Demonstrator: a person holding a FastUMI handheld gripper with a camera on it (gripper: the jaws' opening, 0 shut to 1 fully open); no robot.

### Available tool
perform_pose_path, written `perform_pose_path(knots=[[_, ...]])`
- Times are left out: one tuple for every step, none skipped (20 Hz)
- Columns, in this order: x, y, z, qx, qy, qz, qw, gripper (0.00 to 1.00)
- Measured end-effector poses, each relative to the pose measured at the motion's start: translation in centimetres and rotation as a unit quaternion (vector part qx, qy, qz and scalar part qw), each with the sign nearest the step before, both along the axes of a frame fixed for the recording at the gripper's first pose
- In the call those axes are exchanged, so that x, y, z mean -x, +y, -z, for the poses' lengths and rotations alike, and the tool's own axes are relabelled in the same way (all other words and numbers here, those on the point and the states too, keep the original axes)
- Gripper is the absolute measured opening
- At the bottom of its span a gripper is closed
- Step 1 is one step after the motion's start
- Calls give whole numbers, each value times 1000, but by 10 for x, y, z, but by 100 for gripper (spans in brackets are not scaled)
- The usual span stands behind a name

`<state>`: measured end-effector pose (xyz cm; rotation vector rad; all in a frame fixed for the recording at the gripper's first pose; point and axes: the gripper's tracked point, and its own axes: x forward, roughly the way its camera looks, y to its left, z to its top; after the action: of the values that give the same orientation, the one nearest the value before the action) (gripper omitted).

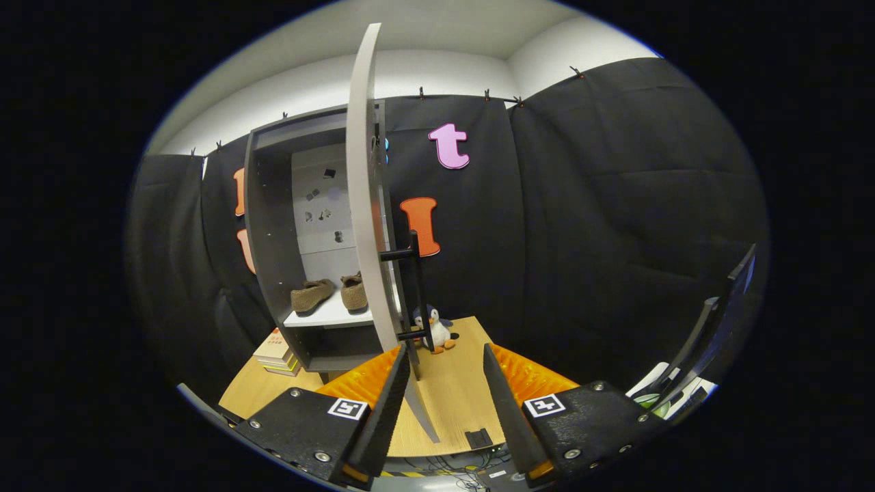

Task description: Open the shoe cabinet door, grab the shoes and put them into the shoe cabinet, then close the shoe cabinet door.

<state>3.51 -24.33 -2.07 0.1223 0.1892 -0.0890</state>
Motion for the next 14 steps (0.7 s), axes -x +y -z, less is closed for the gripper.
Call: perform_pose_path(knots=[[-6, -3, 2, -2, 1, -7, 1000, 69], [-13, -3, 4, -3, 1, -16, 1000, 70], [-20, -3, 6, -5, 0, -25, 1000, 70], [-26, -3, 9, -4, 2, -31, 999, 71], [-31, -1, 11, -4, 2, -37, 999, 71], [-35, 0, 12, -5, 3, -45, 999, 71], [-39, 3, 14, -7, 4, -53, 999, 72], [-38, 4, 15, -8, 6, -58, 998, 72], [-36, 2, 16, -6, 8, -57, 998, 72], [-36, 2, 16, -3, 9, -57, 998, 72], [-35, 3, 15, -3, 7, -59, 998, 72], [-39, 6, 16, -6, 6, -60, 998, 72], [-40, 7, 18, -3, 6, -63, 998, 72], [-40, 8, 17, 1, 3, -66, 998, 71]])
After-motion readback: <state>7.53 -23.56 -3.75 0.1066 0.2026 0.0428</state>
